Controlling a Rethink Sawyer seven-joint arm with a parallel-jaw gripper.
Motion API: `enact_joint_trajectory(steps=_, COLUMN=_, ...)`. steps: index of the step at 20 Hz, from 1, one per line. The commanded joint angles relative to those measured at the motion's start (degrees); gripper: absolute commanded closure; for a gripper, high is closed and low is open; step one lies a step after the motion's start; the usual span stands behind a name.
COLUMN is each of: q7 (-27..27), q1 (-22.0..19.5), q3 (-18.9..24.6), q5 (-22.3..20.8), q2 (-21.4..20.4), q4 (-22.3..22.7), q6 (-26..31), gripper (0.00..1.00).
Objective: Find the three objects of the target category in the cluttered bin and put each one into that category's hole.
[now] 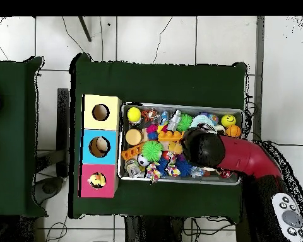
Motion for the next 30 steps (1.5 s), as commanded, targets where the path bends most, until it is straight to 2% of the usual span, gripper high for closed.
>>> enact_joint_trajectory(steps=1, q7=10.9, q1=1.4, q3=5.8, q5=2.5, q2=6.4, q4=-0.2, q6=-4.3, gripper=0.0)
enact_joint_trajectory(steps=4, q7=11.8, q1=2.2, q3=5.7, q5=3.0, q2=9.1, q4=-1.6, q6=-7.4, gripper=0.0)
enact_joint_trajectory(steps=9, q7=14.5, q1=3.2, q3=4.1, q5=4.6, q2=10.8, q4=-1.7, q6=-10.2, gripper=0.0)
enact_joint_trajectory(steps=17, q7=16.9, q1=5.0, q3=1.6, q5=7.1, q2=10.2, q4=0.4, q6=-13.5, gripper=0.0)
enact_joint_trajectory(steps=23, q7=18.5, q1=7.8, q3=0.7, q5=9.7, q2=7.7, q4=1.9, q6=-14.2, gripper=0.0)
enact_joint_trajectory(steps=30, q7=21.2, q1=10.6, q3=-1.1, q5=13.0, q2=8.9, q4=2.0, q6=-17.0, gripper=0.0)
